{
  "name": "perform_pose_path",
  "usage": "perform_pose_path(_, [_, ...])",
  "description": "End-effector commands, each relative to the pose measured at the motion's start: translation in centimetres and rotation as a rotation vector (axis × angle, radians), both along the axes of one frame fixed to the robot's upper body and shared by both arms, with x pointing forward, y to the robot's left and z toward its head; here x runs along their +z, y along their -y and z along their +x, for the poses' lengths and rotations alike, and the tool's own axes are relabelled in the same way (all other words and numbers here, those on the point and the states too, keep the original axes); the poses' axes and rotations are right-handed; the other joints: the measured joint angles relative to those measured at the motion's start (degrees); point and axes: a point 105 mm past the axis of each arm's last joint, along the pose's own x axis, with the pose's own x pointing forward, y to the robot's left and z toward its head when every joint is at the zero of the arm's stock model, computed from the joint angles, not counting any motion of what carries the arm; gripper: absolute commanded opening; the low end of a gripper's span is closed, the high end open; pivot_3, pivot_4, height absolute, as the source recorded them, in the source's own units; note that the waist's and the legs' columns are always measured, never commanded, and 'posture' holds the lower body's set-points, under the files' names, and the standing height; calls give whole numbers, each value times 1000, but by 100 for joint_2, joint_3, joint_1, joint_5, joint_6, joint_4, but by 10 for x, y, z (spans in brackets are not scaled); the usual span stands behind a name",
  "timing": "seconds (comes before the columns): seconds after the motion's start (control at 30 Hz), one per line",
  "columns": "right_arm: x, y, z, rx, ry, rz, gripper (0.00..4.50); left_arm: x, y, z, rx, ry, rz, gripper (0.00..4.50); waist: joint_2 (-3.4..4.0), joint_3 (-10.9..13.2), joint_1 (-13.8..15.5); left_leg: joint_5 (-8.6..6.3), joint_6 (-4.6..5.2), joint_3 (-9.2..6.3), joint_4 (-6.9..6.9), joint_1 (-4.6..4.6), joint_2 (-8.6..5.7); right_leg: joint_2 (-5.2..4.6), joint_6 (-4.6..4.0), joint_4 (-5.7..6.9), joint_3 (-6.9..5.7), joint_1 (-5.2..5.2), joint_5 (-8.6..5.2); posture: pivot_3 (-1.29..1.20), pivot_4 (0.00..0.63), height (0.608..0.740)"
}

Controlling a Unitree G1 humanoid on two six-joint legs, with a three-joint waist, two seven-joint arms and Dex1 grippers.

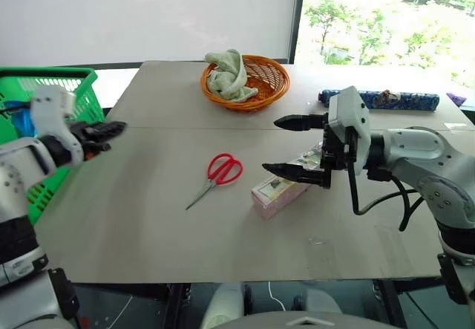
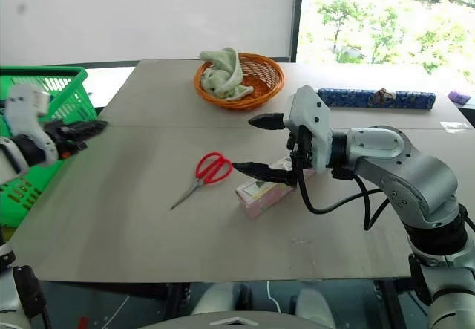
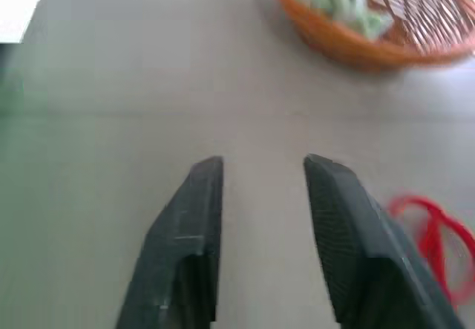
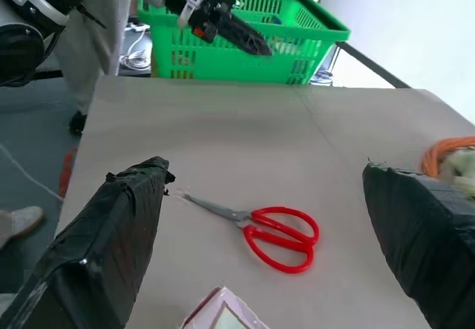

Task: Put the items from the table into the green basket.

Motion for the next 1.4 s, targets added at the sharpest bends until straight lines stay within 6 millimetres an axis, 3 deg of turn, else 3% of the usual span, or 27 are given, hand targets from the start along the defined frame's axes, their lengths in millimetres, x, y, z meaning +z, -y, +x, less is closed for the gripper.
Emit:
perform_pose_path(0.03, [10, 2, -2, 11, 55, 0, 4500, -4, 54, -8, -246, -51, 26, 3304, -3, -3, 5, -1, -1, 0, 0, 0, -1, -4, 0, 0, 0, 0, 0, 25, 0, 740])
perform_pose_path(0.13, [8, 6, -2, -5, 52, -21, 4500, -21, 77, -4, -322, -108, 79, 4420, 2, -2, -44, -2, -2, 3, -1, 3, -4, -10, -1, -1, 5, 0, 0, 0, 0, 740])
perform_pose_path(0.33, [4, 14, -7, -61, 52, -28, 4500, -61, 106, 20, -421, -177, 219, 4420, 14, 4, -184, 14, 23, 5, -8, 2, -4, -4, -2, -4, 7, -3, -1, -119, 17, 740])
perform_pose_path(0.5, [1, 21, -13, -120, 50, -34, 4500, -77, 111, 31, -459, -209, 292, 4420, 23, 15, -391, 14, 28, 12, -10, -3, -3, -3, -2, -8, 13, -3, -1, -177, 37, 740])
perform_pose_path(0.67, [1, 23, -17, -158, 44, -31, 4500, -85, 104, 24, -472, -243, 338, 4420, 46, 34, -586, 15, 30, 15, -10, 1, 0, -1, -2, -5, 18, -4, -1, -215, 51, 740])
perform_pose_path(0.83, [3, 25, -20, -182, 38, -24, 4500, -60, 74, -4, -435, -267, 305, 4420, 55, 53, -774, 14, 31, 14, -13, 1, 4, -1, -2, -7, 20, -4, -1, -209, 52, 740])
perform_pose_path(0.93, [1, 25, -20, -183, 29, -17, 4500, -59, 62, -24, -429, -326, 337, 4420, 71, 65, -789, 14, 31, 14, -14, 5, 5, -2, -2, -7, 20, -2, -1, -170, 44, 740])
perform_pose_path(1.03, [0, 24, -19, -178, 22, -7, 4500, -68, 65, -36, -439, -380, 344, 4420, 80, 70, -722, 14, 31, 14, -14, 10, 4, -3, -1, -8, 20, 0, -1, -153, 39, 740])
perform_pose_path(1.2, [0, 22, -17, -163, 25, -4, 4500, -90, 89, -42, -468, -436, 279, 4420, 80, 74, -564, 14, 31, 13, -10, 10, 3, -2, 0, -2, 16, 0, -1, -146, 38, 740])
perform_pose_path(1.4, [0, 24, -18, -162, 27, -12, 4500, -116, 65, -19, -309, -440, 426, 4420, 109, 93, -472, 10, 38, 14, -10, 27, 2, 2, 0, -2, 18, 16, -1, -156, 48, 740])
